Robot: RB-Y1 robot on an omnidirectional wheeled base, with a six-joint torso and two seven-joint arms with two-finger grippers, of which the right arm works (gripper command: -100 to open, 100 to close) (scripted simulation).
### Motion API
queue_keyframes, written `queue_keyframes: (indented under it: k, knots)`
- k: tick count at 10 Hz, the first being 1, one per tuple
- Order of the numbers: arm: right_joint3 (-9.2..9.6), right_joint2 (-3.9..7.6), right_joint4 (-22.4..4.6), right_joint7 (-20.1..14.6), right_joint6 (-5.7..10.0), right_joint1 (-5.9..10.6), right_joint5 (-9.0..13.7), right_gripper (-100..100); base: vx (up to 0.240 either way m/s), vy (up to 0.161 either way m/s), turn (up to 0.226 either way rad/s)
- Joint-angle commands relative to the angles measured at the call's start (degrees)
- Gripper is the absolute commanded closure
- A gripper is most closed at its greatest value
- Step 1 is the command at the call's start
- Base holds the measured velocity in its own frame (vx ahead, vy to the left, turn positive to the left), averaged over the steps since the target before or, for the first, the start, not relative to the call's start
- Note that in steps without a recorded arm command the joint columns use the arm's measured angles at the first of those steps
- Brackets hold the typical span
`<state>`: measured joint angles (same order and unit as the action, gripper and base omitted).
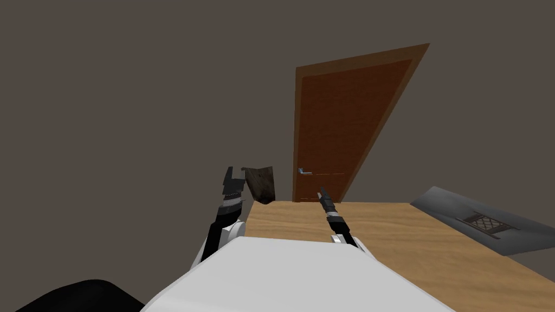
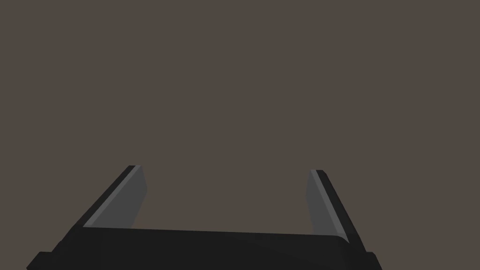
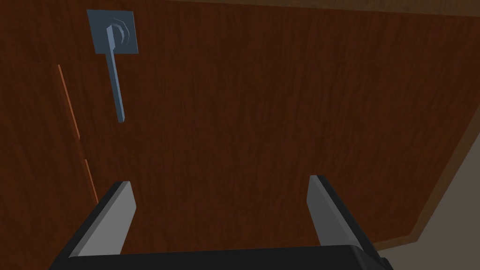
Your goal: Pull the door open
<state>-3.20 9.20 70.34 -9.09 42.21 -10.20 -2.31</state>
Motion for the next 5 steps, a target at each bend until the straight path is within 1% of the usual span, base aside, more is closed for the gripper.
queue_keyframes:
  k: [1,5]
  knots:
    - [-0.09,0.31,-2.3,-0.6,0.42,0.83,-0.1,-100,0.083,0.010,0.016]
    - [-0.33,1.12,-8.8,-1.9,1.70,3.08,-0.5,-100,0.096,0.008,0.015]
